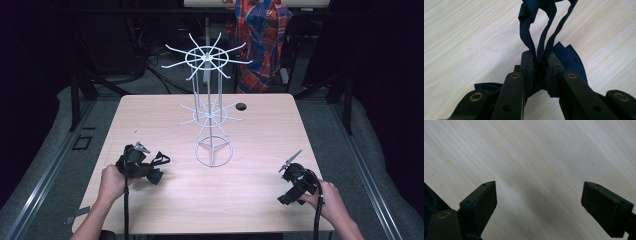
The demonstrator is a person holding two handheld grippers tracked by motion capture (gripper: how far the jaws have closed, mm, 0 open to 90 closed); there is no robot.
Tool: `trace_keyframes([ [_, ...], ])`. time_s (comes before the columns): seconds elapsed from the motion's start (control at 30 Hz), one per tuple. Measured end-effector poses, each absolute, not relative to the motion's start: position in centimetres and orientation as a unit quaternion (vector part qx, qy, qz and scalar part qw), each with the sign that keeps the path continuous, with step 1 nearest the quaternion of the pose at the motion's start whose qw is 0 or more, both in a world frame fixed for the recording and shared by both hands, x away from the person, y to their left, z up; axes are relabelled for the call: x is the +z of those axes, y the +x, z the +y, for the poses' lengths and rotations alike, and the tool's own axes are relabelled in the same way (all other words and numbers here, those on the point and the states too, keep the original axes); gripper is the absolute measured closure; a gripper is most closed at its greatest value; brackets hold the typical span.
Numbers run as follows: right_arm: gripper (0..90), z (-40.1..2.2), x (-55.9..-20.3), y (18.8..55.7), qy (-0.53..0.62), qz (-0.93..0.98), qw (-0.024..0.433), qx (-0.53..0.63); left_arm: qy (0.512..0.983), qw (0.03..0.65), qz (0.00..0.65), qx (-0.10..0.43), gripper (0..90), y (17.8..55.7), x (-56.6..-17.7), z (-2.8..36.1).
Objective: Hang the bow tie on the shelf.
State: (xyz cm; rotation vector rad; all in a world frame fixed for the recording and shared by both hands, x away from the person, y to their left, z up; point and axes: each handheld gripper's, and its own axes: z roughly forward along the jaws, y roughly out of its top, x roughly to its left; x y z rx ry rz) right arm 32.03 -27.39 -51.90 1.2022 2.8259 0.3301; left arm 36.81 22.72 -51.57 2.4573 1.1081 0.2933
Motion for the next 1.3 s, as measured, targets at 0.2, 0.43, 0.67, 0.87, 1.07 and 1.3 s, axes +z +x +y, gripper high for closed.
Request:
trace_keyframes([
  [0.2, 12.9, -27.4, -51.7, 32.1, 0.384, 0.918, 0.03, 0.098, 0.886, 0.216, 0.396, 0.108, 78.7, 36.7, -51.3, 22.7],
  [0.43, 12.9, -27.4, -51.8, 32.0, 0.386, 0.916, 0.029, 0.107, 0.882, 0.236, 0.391, 0.115, 78.7, 36.5, -50.6, 22.3],
  [0.67, 12.9, -27.4, -51.8, 32.0, 0.386, 0.916, 0.03, 0.108, 0.885, 0.244, 0.378, 0.119, 78.7, 36.3, -50.1, 21.6],
  [0.87, 13.0, -27.4, -51.8, 32.0, 0.386, 0.915, 0.033, 0.109, 0.881, 0.259, 0.377, 0.121, 78.7, 36.5, -49.5, 21.2],
  [1.07, 12.9, -27.4, -51.6, 32.0, 0.382, 0.918, 0.037, 0.1, 0.877, 0.276, 0.373, 0.127, 78.7, 36.7, -48.8, 20.4],
  [1.3, 12.9, -27.3, -51.7, 32.0, 0.387, 0.915, 0.034, 0.108, 0.873, 0.288, 0.373, 0.125, 78.8, 36.8, -48.5, 20.4],
])
